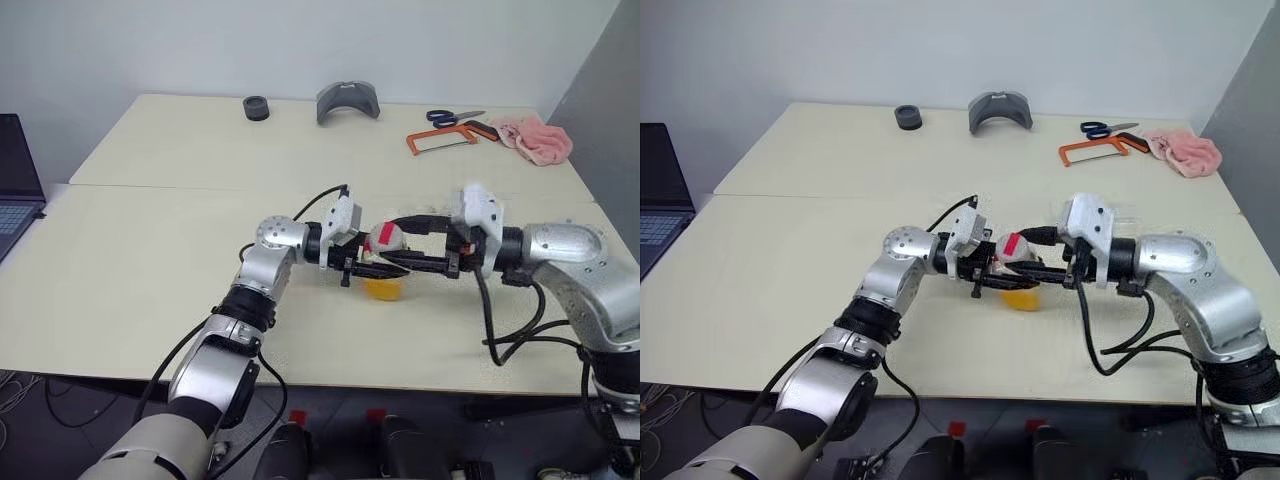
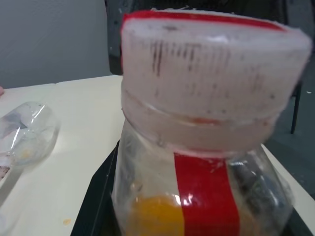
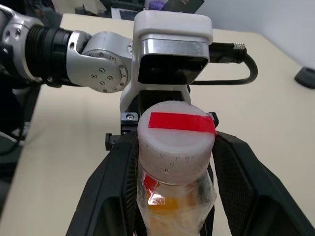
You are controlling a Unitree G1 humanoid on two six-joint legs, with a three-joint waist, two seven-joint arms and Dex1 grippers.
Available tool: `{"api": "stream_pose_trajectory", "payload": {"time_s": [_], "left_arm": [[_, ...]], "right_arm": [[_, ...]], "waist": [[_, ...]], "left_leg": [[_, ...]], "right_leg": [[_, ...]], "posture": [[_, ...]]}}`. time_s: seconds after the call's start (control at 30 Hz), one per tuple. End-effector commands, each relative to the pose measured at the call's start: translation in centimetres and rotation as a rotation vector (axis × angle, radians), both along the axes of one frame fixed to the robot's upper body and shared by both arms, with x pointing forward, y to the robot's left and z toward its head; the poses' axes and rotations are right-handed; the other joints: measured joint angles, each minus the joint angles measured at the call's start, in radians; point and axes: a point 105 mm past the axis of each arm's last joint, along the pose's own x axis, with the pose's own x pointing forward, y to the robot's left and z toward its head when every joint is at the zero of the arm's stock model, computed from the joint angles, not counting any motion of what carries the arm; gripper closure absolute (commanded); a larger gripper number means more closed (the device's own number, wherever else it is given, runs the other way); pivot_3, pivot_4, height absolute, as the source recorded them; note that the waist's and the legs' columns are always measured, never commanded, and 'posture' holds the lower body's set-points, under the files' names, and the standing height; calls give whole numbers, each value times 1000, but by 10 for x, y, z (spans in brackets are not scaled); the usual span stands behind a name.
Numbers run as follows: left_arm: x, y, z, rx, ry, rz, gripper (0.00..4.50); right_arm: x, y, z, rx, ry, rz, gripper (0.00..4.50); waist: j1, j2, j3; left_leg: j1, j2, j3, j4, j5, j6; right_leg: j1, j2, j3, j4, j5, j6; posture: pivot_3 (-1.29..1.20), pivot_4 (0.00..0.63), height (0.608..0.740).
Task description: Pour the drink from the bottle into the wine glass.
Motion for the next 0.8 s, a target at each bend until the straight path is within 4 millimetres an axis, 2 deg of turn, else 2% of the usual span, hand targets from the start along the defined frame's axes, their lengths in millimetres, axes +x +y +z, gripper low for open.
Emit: {"api": "stream_pose_trajectory", "payload": {"time_s": [0.03,0.07,0.23,0.4,0.53,0.63,0.8], "left_arm": [[7,6,20,-67,-37,65,2829],[7,6,20,-74,-37,72,2829],[6,7,20,-101,-37,113,2830],[7,8,20,-121,-37,137,2838],[7,7,18,-121,-31,134,2838],[6,6,18,-116,-29,125,2838],[6,4,18,-111,-32,114,2838]], "right_arm": [[-16,10,1,21,19,95,2654],[-15,8,1,28,12,79,1918],[-11,-2,14,99,-78,-41,280],[-18,-1,16,153,-138,-155,274],[-5,10,20,233,-248,-319,274],[1,16,19,246,-274,-361,274],[7,9,16,226,-295,-413,274]], "waist": [[0,0,0],[0,0,0],[1,0,0],[2,0,0],[-1,0,0],[-2,0,0],[0,0,0]], "left_leg": [[0,0,0,0,0,0],[0,0,0,0,0,0],[0,1,-1,0,0,0],[-1,1,-2,1,0,0],[0,0,-2,1,0,0],[1,0,-2,0,0,-1],[0,0,-1,1,0,-1]], "right_leg": [[0,0,0,0,0,0],[0,0,0,0,0,0],[-1,-1,0,1,0,0],[-1,-2,0,1,0,0],[-1,-1,1,2,0,0],[-1,0,1,2,0,0],[-1,-1,1,2,0,0]], "posture": [[0,150,740],[0,150,740],[0,150,740],[0,150,740],[0,150,740],[0,150,740],[0,150,740]]}}
